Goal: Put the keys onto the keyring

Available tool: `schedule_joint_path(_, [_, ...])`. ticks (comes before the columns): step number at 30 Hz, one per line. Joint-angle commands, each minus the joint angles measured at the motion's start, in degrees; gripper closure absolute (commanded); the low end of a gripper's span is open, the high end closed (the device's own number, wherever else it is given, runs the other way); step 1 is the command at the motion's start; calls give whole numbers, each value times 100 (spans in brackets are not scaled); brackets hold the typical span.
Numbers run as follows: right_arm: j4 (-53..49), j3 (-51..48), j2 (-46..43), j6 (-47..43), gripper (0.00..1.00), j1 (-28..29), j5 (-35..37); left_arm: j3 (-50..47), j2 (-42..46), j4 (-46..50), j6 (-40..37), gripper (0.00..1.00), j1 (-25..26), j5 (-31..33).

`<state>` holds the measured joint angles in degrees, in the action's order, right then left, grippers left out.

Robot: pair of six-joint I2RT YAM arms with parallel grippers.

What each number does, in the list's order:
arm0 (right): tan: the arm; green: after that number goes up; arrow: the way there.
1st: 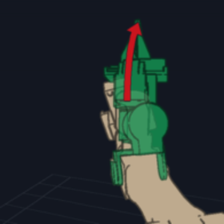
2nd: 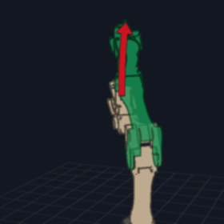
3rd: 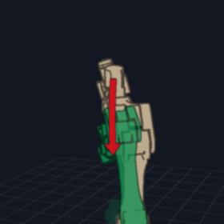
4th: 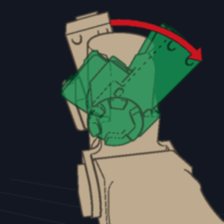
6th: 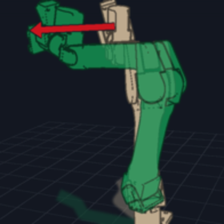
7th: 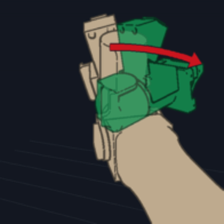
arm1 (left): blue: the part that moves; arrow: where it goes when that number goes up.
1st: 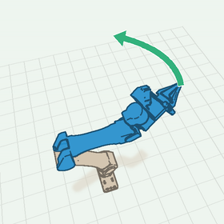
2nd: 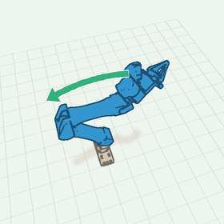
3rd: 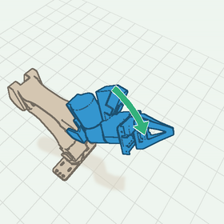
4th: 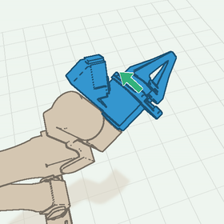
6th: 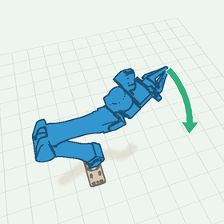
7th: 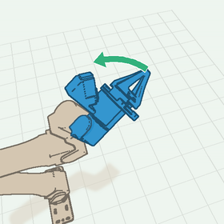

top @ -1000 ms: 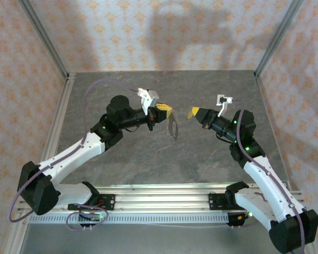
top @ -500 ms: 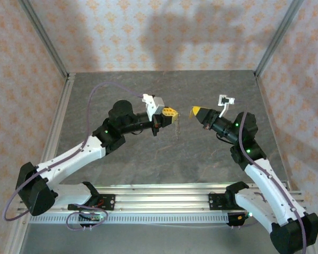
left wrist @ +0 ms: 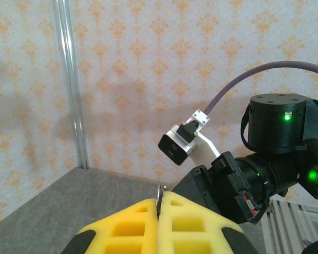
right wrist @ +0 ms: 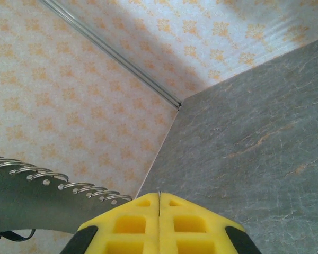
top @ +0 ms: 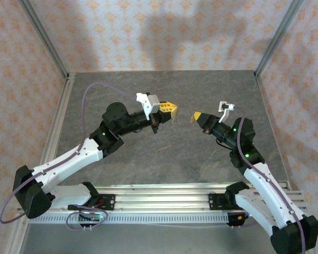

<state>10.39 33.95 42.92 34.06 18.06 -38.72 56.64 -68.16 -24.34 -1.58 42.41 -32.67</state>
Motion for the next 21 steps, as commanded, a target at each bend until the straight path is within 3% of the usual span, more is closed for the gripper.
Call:
schedule_joint_path(1, [114,-8,-99,32,100,32,71,239,103,-408,35,100,48,161])
schedule_joint_path(7, [10,263,-99,-17,100,30,64,608,-11,217,1005,100,48,721])
schedule_joint_path(14, [20,551,-90,-4,100,32,110,643,-206,72,2390,100,48,1088])
schedule_joint_path(21, [36,1118,24,-151,100,35,31,513,-164,52,2402,100,48,1004])
